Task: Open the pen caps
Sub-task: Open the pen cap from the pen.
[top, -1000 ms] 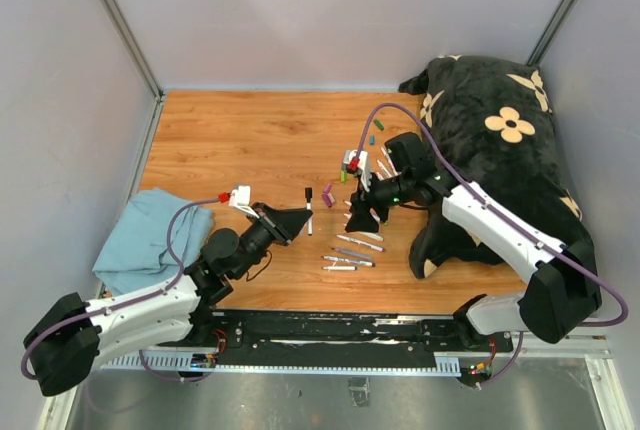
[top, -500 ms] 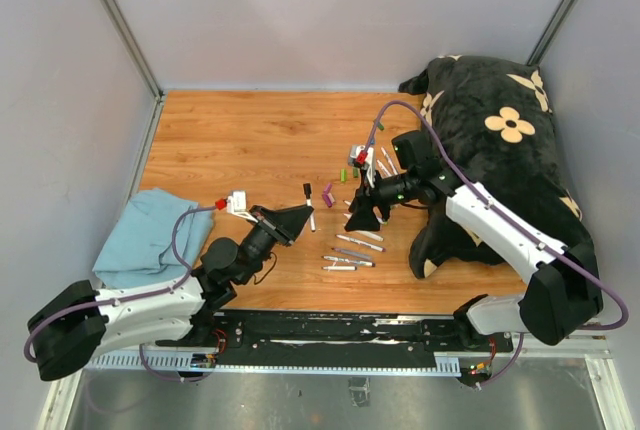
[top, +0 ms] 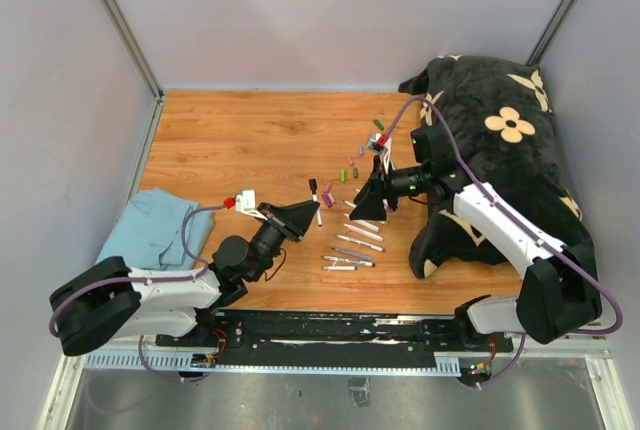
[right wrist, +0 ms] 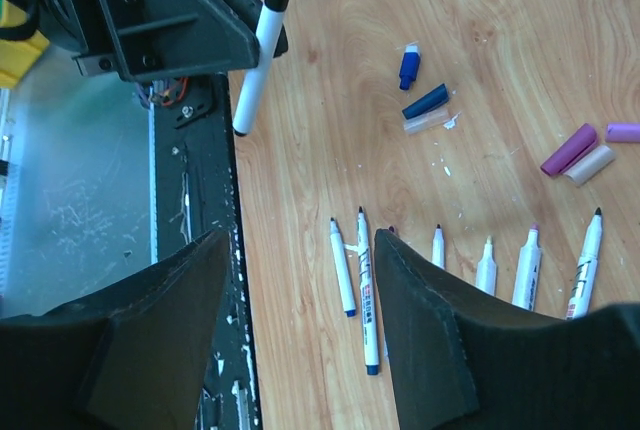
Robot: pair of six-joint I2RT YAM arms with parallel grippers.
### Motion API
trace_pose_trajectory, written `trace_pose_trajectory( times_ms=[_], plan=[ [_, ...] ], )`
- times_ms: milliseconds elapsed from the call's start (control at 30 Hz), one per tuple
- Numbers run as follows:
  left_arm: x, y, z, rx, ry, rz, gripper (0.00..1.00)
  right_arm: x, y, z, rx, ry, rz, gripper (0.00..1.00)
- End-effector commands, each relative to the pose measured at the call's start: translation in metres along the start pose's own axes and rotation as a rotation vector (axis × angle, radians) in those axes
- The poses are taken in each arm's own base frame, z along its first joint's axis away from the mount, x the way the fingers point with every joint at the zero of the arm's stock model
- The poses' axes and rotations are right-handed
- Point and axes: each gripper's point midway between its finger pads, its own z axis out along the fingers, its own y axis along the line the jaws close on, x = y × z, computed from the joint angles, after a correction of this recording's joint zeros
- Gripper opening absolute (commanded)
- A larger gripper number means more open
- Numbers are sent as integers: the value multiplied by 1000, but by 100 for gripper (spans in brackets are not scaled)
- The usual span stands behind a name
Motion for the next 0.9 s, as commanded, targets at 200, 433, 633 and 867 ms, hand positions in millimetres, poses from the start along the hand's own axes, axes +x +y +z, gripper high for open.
trace_pose_trajectory(
  times_ms=[200, 433, 633, 867],
  plan=[
    [-6, -39, 29, 90, -93, -20, 0, -11, 3, 4, -71, -114, 100, 61],
    [13, -49, 38, 100, -82, -5, 0, -11, 3, 8, -89, -131, 159, 57],
    [21, -51, 43, 97, -75, 7, 0, -11, 12, 12, -121, -121, 158, 53],
    [25, -57, 45, 107, -70, 12, 0, -7, 14, 18, -131, -94, 180, 31]
  ],
)
